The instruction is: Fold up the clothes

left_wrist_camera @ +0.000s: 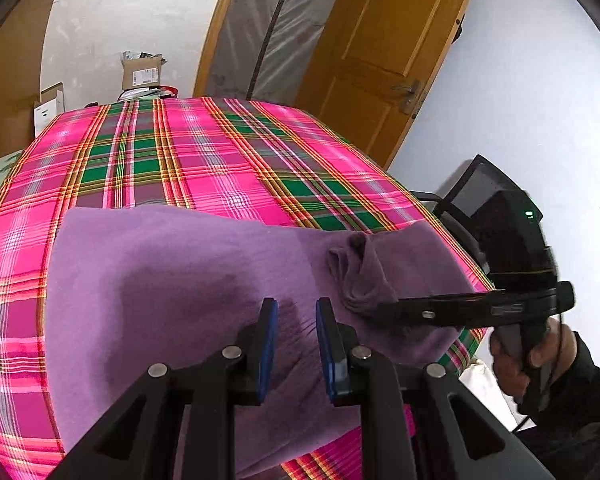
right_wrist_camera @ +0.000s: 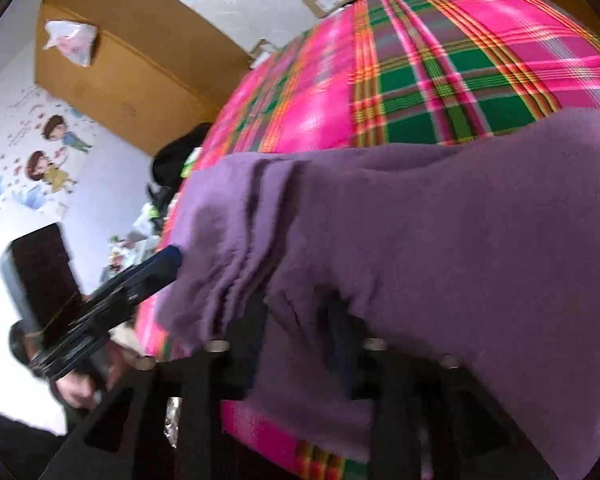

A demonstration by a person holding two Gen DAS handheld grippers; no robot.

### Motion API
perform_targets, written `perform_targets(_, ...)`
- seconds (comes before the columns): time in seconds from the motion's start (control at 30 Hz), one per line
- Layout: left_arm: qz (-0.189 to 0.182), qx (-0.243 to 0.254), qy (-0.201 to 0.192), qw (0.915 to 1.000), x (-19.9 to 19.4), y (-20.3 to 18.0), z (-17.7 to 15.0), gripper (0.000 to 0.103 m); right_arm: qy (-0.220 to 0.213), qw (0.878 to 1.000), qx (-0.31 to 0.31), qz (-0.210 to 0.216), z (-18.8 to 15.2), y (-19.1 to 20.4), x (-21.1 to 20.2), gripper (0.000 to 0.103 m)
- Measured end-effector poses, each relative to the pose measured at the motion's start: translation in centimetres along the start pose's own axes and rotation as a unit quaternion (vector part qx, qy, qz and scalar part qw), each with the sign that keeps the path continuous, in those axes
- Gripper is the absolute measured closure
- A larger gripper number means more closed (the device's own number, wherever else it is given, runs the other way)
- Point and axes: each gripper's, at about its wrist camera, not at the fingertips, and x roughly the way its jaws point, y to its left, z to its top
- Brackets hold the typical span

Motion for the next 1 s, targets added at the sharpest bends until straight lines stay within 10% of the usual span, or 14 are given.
perform_targets(0.2,-0.017,0.033,0.011,0.9992,1.7,-2.2,1.1,0.083,-0.061,0.998,-0.011,0.013,-1.3,-0.8,-4.7,0.061)
perform_targets(0.43,-0.034,0.078,0.064,0.9944,6.4,-6.1,1.0,0.081,-0.126,0.988,0.010,-0.093,-3.4,-4.2,-8.2,0.061)
perform_targets(0.63,-0.011,0.141,0.093,0.9856,7.8,-8.6,-1.5,0.082,-0.117,0.985,0.027,-0.120,-4.0,-5.7,-9.0,0.087)
perform_targets(1.0,-0.037,0.059,0.080,0.9944,6.2,-6.4,0.4,0.083,-0.140,0.977,0.020,-0.158,-3.6,-6.3,-11.3,0.069)
